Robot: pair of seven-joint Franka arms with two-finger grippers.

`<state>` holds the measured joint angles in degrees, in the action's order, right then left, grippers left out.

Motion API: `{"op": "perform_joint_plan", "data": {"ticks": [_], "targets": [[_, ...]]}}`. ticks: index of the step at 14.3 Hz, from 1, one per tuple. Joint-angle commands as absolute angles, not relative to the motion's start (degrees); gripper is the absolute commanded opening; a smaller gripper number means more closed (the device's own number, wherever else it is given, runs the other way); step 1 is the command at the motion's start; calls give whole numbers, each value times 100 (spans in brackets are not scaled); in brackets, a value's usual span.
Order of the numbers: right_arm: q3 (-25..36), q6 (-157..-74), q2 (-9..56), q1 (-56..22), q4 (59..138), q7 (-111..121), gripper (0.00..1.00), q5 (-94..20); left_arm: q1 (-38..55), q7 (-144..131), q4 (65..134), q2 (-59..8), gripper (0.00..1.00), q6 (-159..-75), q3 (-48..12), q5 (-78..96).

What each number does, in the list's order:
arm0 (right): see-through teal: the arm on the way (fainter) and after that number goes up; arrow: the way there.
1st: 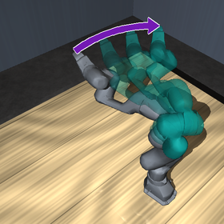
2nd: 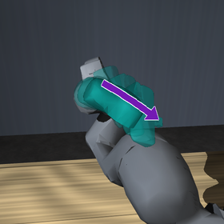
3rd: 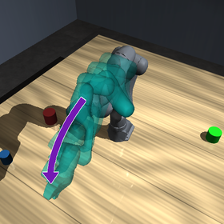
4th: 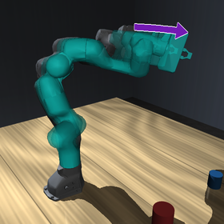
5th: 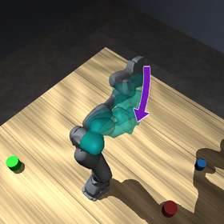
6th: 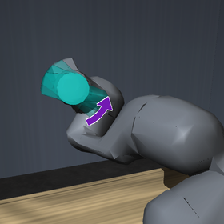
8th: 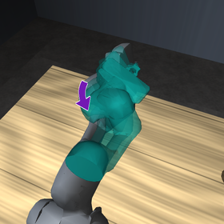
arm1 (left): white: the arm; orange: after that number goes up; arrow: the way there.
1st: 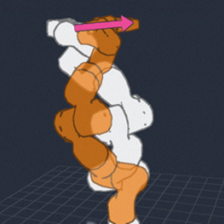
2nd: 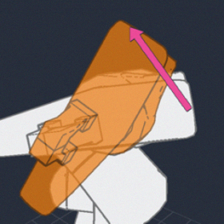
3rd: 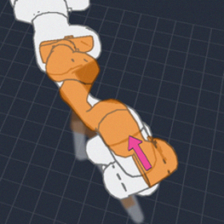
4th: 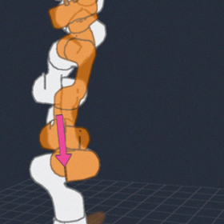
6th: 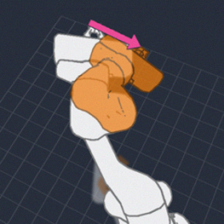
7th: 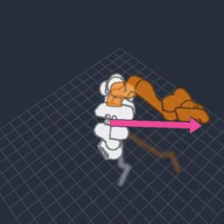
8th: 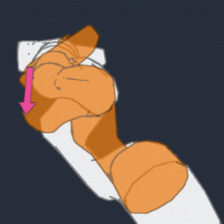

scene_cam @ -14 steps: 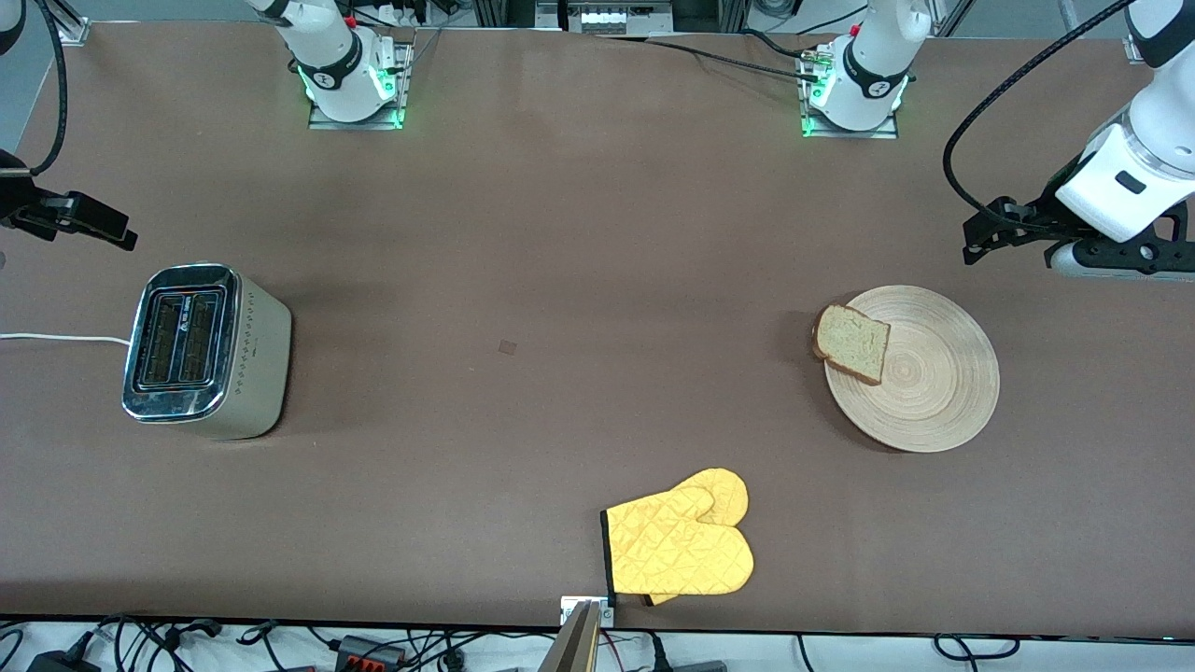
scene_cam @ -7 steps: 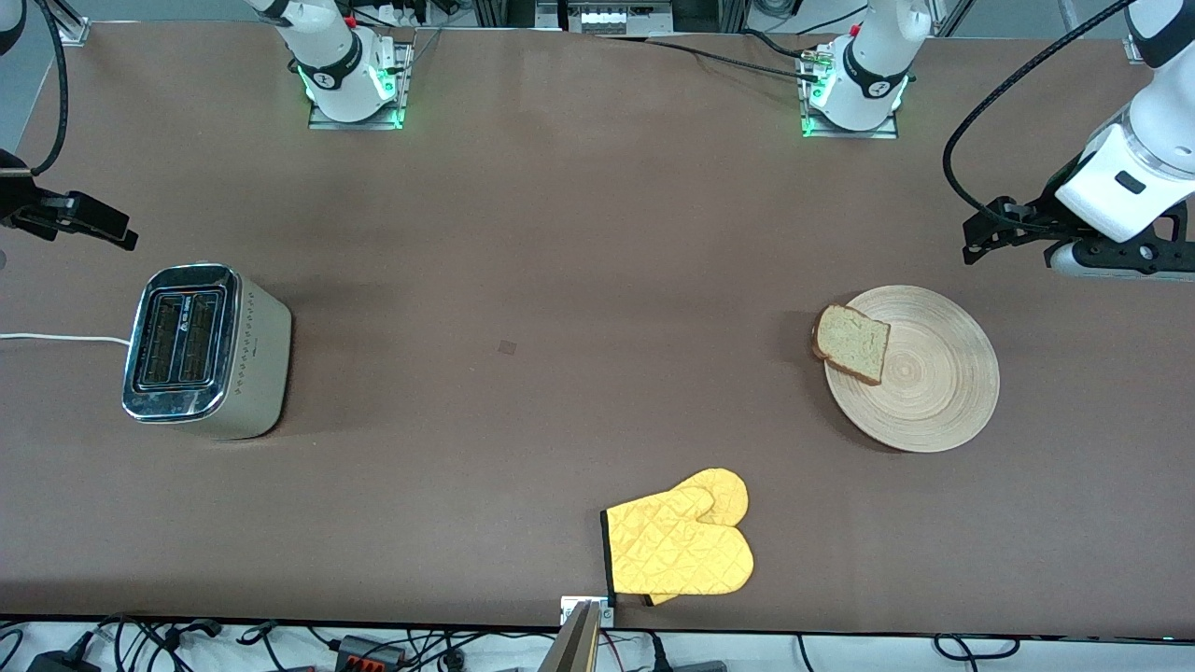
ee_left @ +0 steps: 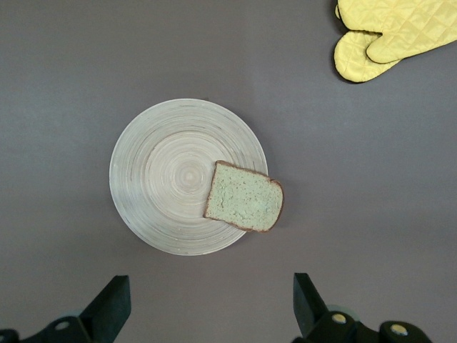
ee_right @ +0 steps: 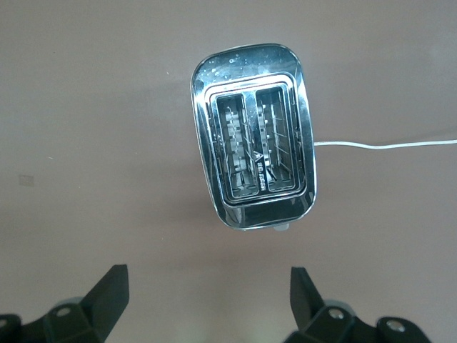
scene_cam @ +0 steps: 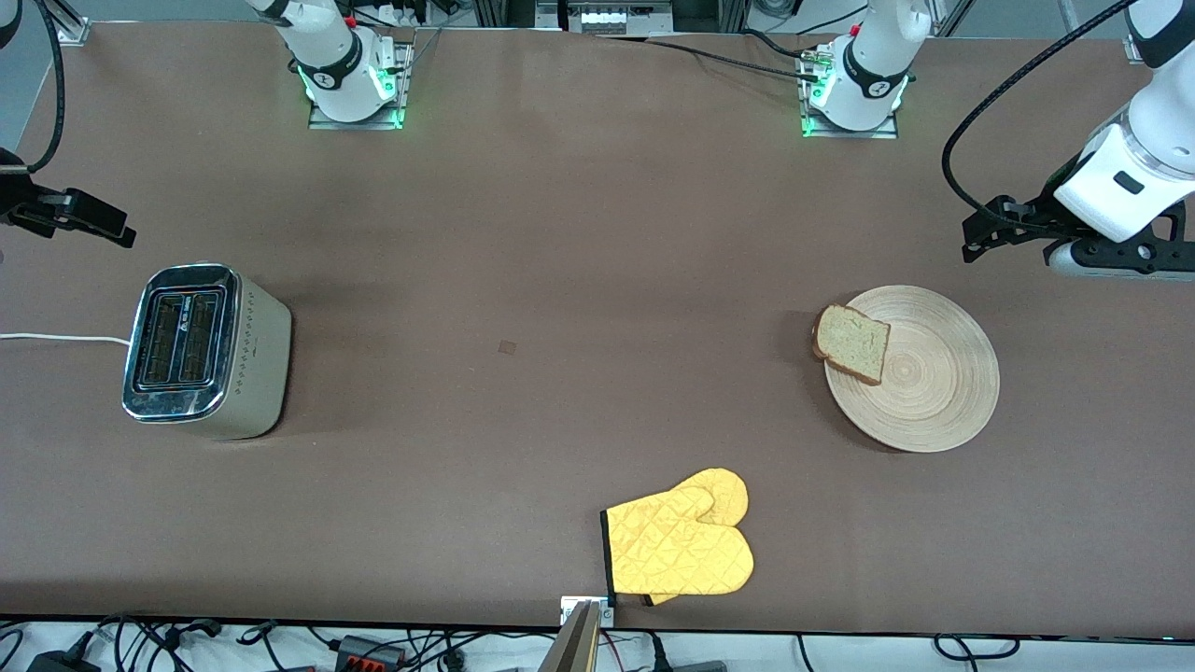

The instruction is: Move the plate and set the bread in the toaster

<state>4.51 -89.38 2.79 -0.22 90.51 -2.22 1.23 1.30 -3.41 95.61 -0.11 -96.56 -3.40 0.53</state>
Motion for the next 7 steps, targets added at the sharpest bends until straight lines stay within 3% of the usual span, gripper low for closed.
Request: {"op": "perform_joint_plan", "data": {"ticks": [1,7], "targets": [[439,-8798,396,-18,8842,-237,100,149,149,-396,9387,-79,100,-9527,-325,79],[439,-8798,396,-35,8833,-237,100,132,141,-369,9404,-175,100,-9527,-316,88]]}}
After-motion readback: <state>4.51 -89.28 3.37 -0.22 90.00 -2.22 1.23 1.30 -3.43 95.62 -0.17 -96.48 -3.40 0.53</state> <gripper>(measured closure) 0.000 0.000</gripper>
